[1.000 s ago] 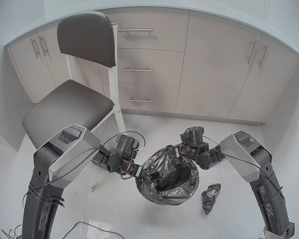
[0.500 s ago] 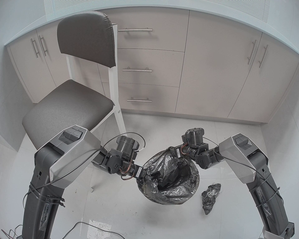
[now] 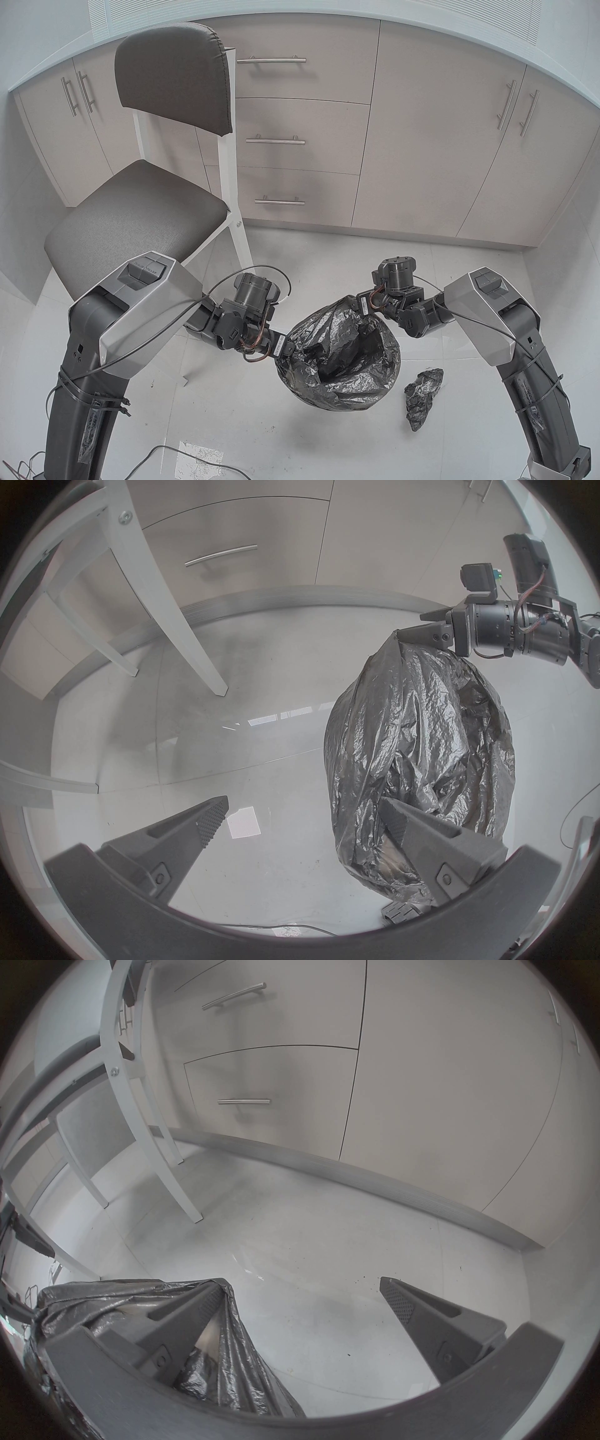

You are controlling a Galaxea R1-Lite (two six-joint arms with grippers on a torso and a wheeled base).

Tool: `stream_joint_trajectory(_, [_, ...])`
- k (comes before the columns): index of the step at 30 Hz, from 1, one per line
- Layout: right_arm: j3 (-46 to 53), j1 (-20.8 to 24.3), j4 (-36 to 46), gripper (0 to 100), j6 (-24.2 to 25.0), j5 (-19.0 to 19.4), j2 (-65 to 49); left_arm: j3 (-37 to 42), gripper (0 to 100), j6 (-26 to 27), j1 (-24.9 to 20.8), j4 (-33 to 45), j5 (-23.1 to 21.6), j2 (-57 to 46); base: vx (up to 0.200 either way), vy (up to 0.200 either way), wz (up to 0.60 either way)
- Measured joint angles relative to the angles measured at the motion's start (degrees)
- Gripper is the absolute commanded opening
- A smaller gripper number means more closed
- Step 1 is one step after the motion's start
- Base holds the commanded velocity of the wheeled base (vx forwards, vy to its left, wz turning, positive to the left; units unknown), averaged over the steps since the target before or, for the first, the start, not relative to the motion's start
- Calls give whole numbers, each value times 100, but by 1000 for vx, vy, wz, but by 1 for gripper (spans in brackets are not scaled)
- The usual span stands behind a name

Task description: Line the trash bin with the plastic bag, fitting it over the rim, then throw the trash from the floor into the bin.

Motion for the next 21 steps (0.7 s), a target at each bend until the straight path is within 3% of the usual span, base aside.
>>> stream_joint_trajectory(8, [513,48,-27,100,252,135,-479,72,100,-169,-11,-28,-52,-61,0,0,0])
stream_joint_trajectory(21, [3001,30,-341,100,407,672,-1515,452,100,-195,-56,-490,-85,-188,0,0,0])
